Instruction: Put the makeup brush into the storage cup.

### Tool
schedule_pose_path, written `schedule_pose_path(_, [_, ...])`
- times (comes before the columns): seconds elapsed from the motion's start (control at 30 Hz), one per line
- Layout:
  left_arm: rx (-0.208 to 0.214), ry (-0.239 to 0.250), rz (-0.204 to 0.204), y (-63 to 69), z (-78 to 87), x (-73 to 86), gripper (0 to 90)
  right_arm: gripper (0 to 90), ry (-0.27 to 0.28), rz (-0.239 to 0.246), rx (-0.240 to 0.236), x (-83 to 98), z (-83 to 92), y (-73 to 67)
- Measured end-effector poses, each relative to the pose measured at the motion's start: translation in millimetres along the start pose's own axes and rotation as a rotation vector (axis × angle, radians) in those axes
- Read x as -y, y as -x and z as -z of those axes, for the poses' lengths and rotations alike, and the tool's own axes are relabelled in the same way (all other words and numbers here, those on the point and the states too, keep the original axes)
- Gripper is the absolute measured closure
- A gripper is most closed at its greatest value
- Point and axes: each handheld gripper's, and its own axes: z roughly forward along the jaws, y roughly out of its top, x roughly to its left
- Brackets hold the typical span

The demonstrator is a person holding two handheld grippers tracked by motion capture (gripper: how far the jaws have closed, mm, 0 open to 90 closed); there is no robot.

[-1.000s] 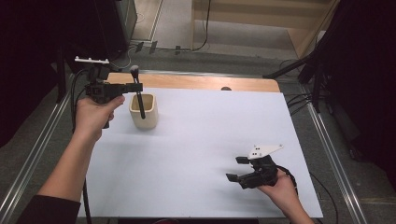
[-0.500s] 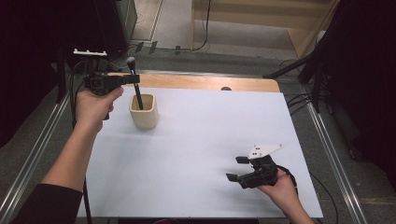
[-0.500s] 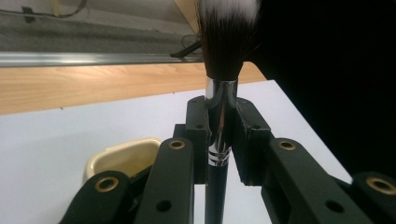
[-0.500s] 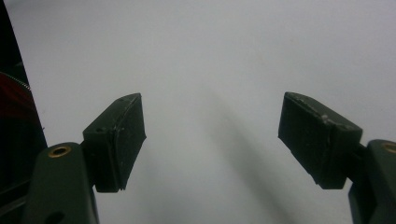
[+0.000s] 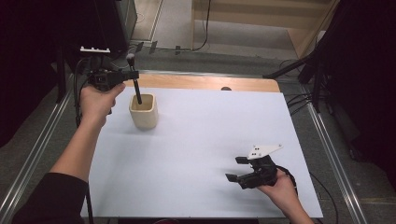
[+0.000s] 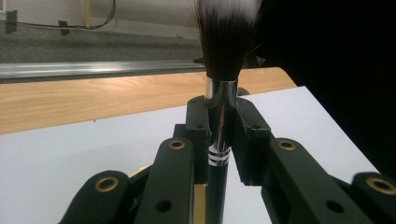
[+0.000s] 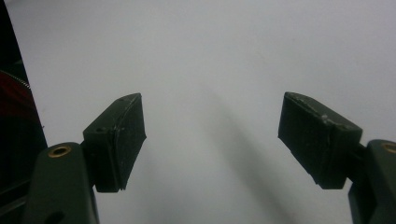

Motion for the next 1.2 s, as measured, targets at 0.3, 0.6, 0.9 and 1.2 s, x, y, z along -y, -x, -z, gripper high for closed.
schedule_pose_path(0.3, [-0.031,-0.004,-0.015,-5.1,-12.6,0.8,78.7,24.0,-0.002,-0.008,0.001,0.1,0.0,1.5])
schedule_pose_path(0.6, [-0.039,0.001,0.003,-14.6,-19.2,6.6,78.6,24.0,0.006,-0.011,0.004,-0.2,1.5,3.0])
schedule_pose_path(0.9, [-0.073,-0.005,-0.022,-14.0,-26.8,11.5,78.6,24.1,-0.001,-0.007,0.003,-0.5,0.1,2.5])
schedule_pose_path(1.2, [-0.078,-0.017,-0.036,-13.4,-35.6,21.7,78.6,24.1,-0.002,-0.005,0.003,-0.6,0.0,2.0])
